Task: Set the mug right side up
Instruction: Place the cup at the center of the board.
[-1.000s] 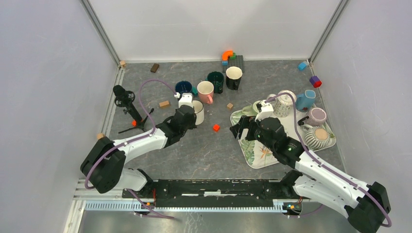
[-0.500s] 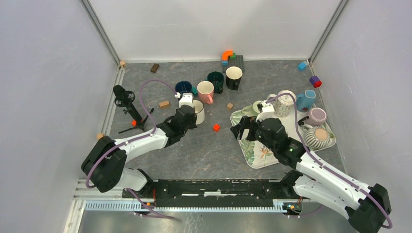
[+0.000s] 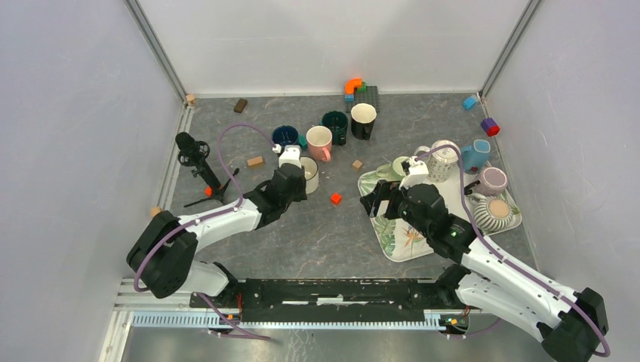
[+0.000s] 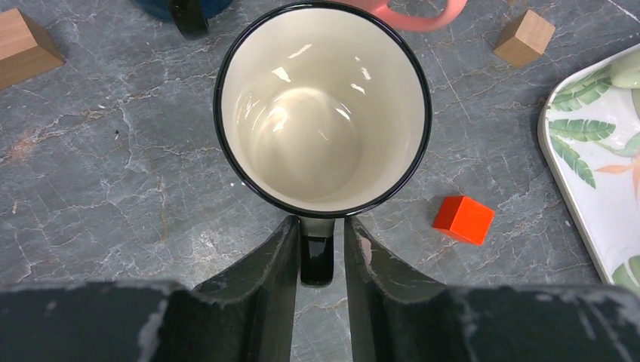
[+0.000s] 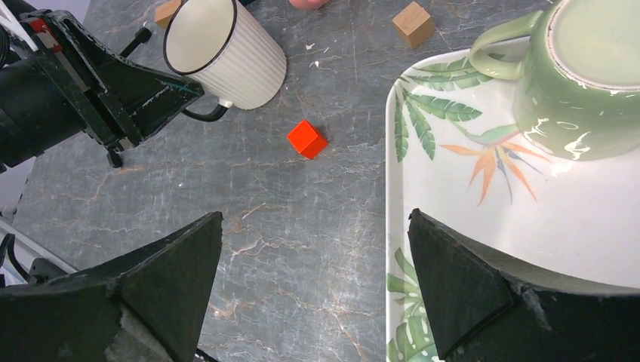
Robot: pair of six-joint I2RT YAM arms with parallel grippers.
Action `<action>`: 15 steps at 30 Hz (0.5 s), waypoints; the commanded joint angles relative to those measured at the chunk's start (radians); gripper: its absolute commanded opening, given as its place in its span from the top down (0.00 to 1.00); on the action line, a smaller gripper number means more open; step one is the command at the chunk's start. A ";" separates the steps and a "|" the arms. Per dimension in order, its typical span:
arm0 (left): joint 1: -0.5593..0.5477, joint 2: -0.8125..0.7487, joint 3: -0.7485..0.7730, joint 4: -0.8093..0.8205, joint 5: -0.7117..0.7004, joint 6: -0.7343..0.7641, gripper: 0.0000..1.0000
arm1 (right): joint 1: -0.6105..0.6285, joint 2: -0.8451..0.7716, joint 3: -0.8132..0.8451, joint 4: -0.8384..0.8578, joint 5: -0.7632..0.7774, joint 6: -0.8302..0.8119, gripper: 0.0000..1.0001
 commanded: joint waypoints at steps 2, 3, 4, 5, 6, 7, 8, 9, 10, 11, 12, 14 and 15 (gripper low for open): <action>-0.002 0.028 0.009 0.064 -0.013 0.031 0.64 | 0.003 -0.005 0.030 -0.006 0.031 -0.016 0.02; -0.002 0.035 0.012 0.068 -0.013 0.030 0.63 | 0.002 -0.004 0.034 -0.013 0.037 -0.017 0.02; -0.001 0.044 0.018 0.072 -0.014 0.027 0.63 | 0.002 -0.004 0.039 -0.021 0.044 -0.019 0.02; 0.001 0.054 0.024 0.077 -0.014 0.026 0.62 | 0.002 -0.004 0.044 -0.027 0.051 -0.021 0.02; 0.002 0.063 0.032 0.079 -0.014 0.024 0.62 | 0.002 -0.003 0.048 -0.035 0.057 -0.022 0.02; 0.003 0.072 0.040 0.082 -0.013 0.022 0.62 | 0.002 0.000 0.053 -0.044 0.065 -0.021 0.02; 0.004 0.081 0.049 0.082 -0.013 0.023 0.62 | 0.003 0.002 0.057 -0.056 0.073 -0.019 0.02; 0.006 0.091 0.060 0.082 -0.013 0.022 0.61 | 0.002 0.003 0.059 -0.064 0.079 -0.019 0.02; 0.007 0.098 0.069 0.082 -0.012 0.024 0.61 | 0.002 0.003 0.061 -0.071 0.083 -0.017 0.02; 0.007 0.107 0.077 0.084 -0.012 0.024 0.60 | 0.003 0.002 0.063 -0.080 0.090 -0.015 0.02; 0.009 0.115 0.085 0.084 -0.012 0.024 0.60 | 0.001 0.002 0.065 -0.087 0.095 -0.013 0.02; 0.014 0.127 0.099 0.085 -0.006 0.025 0.59 | 0.002 0.003 0.073 -0.108 0.115 -0.008 0.02; 0.017 0.134 0.106 0.084 -0.004 0.024 0.58 | 0.002 0.006 0.079 -0.125 0.126 -0.006 0.02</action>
